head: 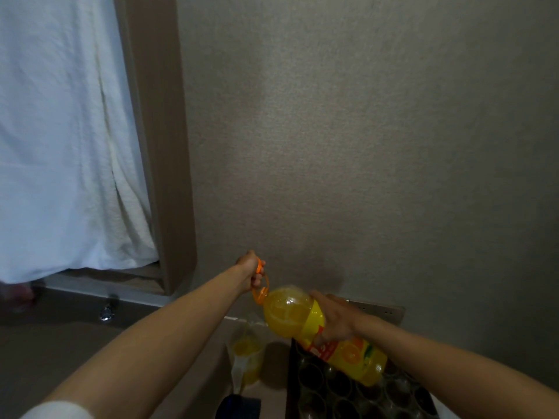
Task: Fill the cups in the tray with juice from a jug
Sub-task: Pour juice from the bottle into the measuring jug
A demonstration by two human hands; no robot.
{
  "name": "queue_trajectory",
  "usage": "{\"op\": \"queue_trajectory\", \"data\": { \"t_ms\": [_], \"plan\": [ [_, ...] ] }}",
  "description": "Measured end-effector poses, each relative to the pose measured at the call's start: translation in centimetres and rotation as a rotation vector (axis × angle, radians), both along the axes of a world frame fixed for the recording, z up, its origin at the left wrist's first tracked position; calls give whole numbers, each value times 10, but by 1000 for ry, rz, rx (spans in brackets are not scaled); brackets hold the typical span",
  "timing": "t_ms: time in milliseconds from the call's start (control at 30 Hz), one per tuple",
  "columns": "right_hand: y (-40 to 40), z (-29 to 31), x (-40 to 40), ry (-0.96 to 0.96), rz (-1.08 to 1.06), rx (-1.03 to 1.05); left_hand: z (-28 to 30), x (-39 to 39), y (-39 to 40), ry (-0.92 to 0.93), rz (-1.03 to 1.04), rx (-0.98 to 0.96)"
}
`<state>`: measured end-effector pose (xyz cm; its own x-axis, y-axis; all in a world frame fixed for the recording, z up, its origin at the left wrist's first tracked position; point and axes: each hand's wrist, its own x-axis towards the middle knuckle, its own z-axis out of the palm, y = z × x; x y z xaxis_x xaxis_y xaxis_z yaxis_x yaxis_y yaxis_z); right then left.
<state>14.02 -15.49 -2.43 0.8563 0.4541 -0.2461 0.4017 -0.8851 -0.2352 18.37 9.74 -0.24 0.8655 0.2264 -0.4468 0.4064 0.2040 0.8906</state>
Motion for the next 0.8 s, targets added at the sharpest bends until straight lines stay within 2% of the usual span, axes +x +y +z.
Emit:
{"op": "queue_trajectory", "data": {
  "t_ms": [800],
  "plan": [
    [0,9,-1,11,20,3,4,-1,1,5,-11,26]
  ]
}}
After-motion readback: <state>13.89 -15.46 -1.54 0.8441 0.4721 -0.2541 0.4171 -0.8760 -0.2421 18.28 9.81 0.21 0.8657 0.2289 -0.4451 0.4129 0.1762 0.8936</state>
